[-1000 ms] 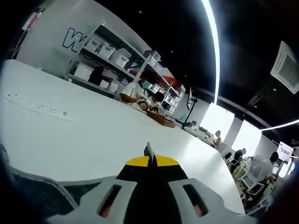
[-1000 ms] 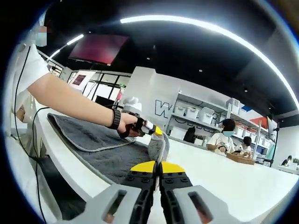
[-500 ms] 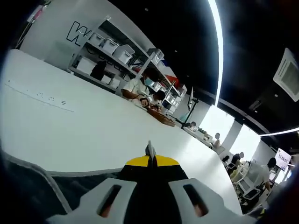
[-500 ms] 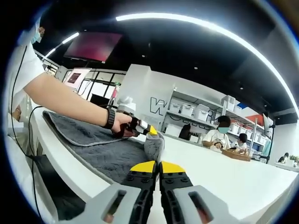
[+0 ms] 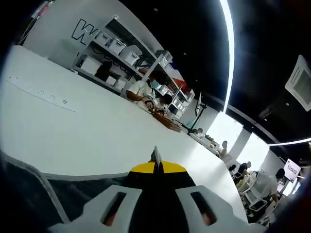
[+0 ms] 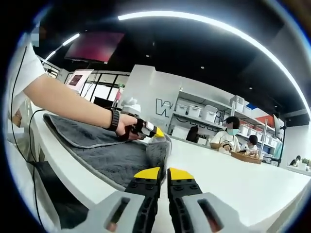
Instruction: Open the folded towel by lifting each exposed corner and separating the folded layers until the towel lies flat within the target outline without major curled edges
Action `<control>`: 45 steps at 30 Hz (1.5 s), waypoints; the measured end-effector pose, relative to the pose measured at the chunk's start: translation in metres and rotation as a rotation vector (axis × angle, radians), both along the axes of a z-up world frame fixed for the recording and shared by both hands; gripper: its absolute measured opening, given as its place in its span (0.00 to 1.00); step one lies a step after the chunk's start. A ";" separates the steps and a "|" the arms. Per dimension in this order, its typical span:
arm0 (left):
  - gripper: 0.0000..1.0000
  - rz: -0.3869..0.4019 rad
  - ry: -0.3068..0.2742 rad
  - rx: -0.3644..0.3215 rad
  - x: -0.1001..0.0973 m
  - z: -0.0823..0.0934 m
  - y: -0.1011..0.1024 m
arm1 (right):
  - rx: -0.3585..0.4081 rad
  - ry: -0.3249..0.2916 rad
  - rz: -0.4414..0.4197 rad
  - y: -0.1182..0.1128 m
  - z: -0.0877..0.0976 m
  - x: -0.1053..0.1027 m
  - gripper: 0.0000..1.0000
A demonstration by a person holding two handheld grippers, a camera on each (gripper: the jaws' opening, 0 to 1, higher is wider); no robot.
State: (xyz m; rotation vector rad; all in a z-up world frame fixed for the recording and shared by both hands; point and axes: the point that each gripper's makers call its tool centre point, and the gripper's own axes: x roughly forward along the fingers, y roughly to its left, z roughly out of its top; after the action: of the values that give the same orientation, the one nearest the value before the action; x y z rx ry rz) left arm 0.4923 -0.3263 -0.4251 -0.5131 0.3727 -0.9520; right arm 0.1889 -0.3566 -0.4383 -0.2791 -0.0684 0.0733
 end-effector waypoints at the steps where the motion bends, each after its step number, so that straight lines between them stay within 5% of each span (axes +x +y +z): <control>1: 0.01 0.001 -0.001 0.000 0.000 0.001 0.000 | 0.005 0.001 0.005 0.001 0.000 0.000 0.00; 13: 0.01 -0.011 -0.007 -0.008 -0.003 0.005 -0.004 | 0.031 0.000 0.062 0.014 0.012 0.015 0.08; 26: 0.01 -0.011 0.018 -0.036 -0.012 0.008 -0.007 | 0.041 -0.029 0.029 0.005 0.028 0.023 0.00; 45: 0.01 -0.023 0.051 -0.087 -0.019 0.013 -0.023 | 0.008 -0.016 -0.038 -0.020 0.011 0.005 0.00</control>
State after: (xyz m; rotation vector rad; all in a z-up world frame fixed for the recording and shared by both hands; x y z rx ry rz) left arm 0.4732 -0.3490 -0.4126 -0.6145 0.3844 -0.9816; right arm 0.1941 -0.3761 -0.4276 -0.2725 -0.0796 0.0328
